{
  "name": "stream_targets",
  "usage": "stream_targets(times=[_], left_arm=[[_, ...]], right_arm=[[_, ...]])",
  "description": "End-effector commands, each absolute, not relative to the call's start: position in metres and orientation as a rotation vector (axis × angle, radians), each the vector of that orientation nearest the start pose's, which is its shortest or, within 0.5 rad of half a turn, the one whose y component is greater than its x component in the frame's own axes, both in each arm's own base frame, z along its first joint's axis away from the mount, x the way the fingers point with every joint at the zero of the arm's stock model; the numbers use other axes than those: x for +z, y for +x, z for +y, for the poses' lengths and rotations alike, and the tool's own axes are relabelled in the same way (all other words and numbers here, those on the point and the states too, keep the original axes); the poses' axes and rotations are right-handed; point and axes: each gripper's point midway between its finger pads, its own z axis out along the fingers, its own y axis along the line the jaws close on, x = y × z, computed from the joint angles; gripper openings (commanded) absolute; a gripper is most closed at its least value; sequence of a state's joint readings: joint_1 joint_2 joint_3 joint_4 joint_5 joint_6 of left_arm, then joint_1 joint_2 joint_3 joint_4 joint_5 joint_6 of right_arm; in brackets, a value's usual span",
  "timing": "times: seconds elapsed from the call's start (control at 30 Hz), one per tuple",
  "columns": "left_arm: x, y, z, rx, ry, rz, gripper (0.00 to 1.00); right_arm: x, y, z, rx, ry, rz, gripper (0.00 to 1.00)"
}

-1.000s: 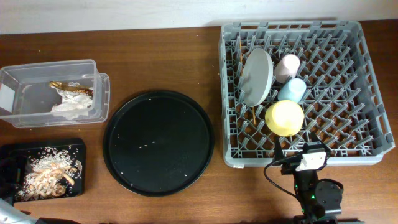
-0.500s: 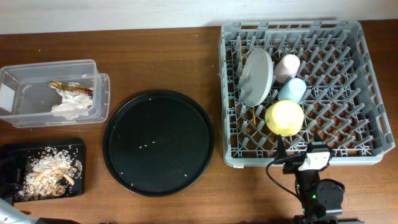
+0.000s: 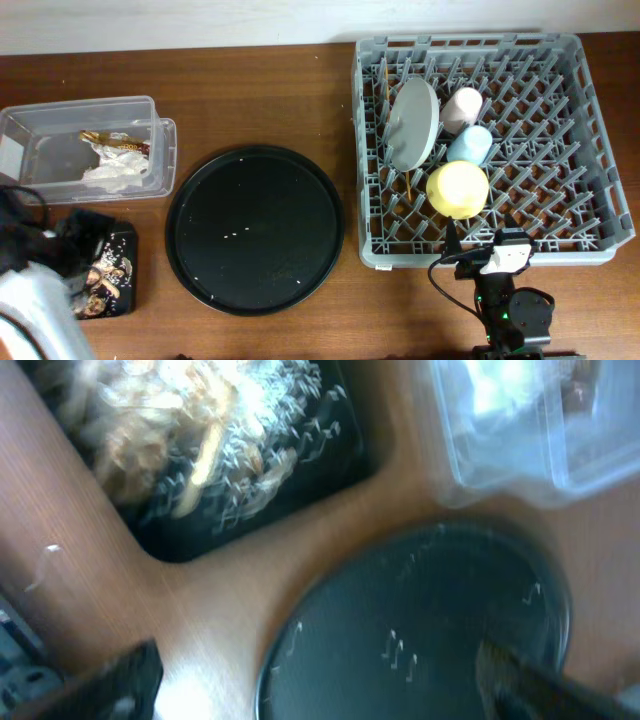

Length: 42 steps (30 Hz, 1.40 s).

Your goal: Sort waste into correct bins and load items into the dishwasher rack

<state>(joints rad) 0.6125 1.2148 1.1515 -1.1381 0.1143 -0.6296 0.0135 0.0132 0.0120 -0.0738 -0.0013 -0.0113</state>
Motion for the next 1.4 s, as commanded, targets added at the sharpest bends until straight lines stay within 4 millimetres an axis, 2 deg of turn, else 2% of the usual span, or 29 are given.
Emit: stream_targets(times=[0.0, 0.07, 0.1, 0.13, 0.2, 0.23, 0.3, 0.4, 0.53, 0.7, 0.8, 0.83, 0.9, 1.03, 1.13, 1.23, 1.37], left_arm=[[0.173, 0.269, 0.053, -0.282, -0.987, 2.214, 0.99], [0.157, 0.254, 0.034, -0.253, -0.86, 2.171, 0.99], [0.143, 0.239, 0.03, -0.239, -0.838, 2.166, 0.99], [0.137, 0.231, 0.03, -0.218, -0.809, 2.156, 0.99], [0.14, 0.226, 0.027, -0.11, -0.531, 2.185, 0.99], [0.147, 0.225, 0.019, -0.05, -0.316, 2.18, 0.99], [0.151, 0.221, 0.01, -0.044, -0.207, 2.144, 0.99], [0.142, 0.228, 0.004, -0.078, -0.168, 1.998, 0.99], [0.157, 0.247, -0.006, -0.148, -0.101, 1.674, 1.0], [0.162, 0.246, -0.005, -0.141, -0.105, 1.627, 0.99], [0.194, 0.246, -0.005, -0.123, -0.073, 1.497, 0.99], [0.192, 0.246, -0.005, -0.07, -0.023, 1.503, 0.99], [0.158, 0.246, -0.005, 0.017, 0.063, 1.644, 0.99], [0.156, 0.246, 0.001, 0.06, 0.052, 1.651, 0.99], [0.156, 0.246, 0.001, 0.142, 0.142, 1.647, 0.99], [0.156, 0.246, 0.0, 0.138, 0.144, 1.647, 0.99], [0.156, 0.246, 0.008, 0.08, 0.012, 1.65, 0.99]], right_arm=[[0.155, 0.246, 0.0, -0.006, -0.005, 1.65, 0.98], [0.155, 0.246, 0.0, -0.006, -0.005, 1.65, 0.98], [0.155, 0.246, 0.0, -0.006, -0.005, 1.65, 0.99], [0.155, 0.246, 0.0, -0.006, -0.005, 1.65, 0.98], [0.155, 0.246, 0.0, -0.006, -0.005, 1.65, 0.98], [0.155, 0.246, 0.0, -0.006, -0.005, 1.65, 0.98], [0.155, 0.246, 0.0, -0.006, -0.005, 1.65, 0.98], [0.155, 0.246, 0.0, -0.006, -0.005, 1.65, 0.99], [0.155, 0.246, 0.0, -0.006, -0.005, 1.65, 0.98], [0.155, 0.246, 0.0, -0.006, -0.005, 1.65, 0.99], [0.155, 0.246, 0.0, -0.006, -0.005, 1.65, 0.98], [0.155, 0.246, 0.0, -0.006, -0.005, 1.65, 0.99], [0.155, 0.246, 0.0, -0.006, -0.005, 1.65, 0.98], [0.155, 0.246, 0.0, -0.006, -0.005, 1.65, 0.98], [0.155, 0.246, 0.0, -0.006, -0.005, 1.65, 0.98], [0.155, 0.246, 0.0, -0.006, -0.005, 1.65, 0.98], [0.155, 0.246, 0.0, -0.006, -0.005, 1.65, 0.98]])
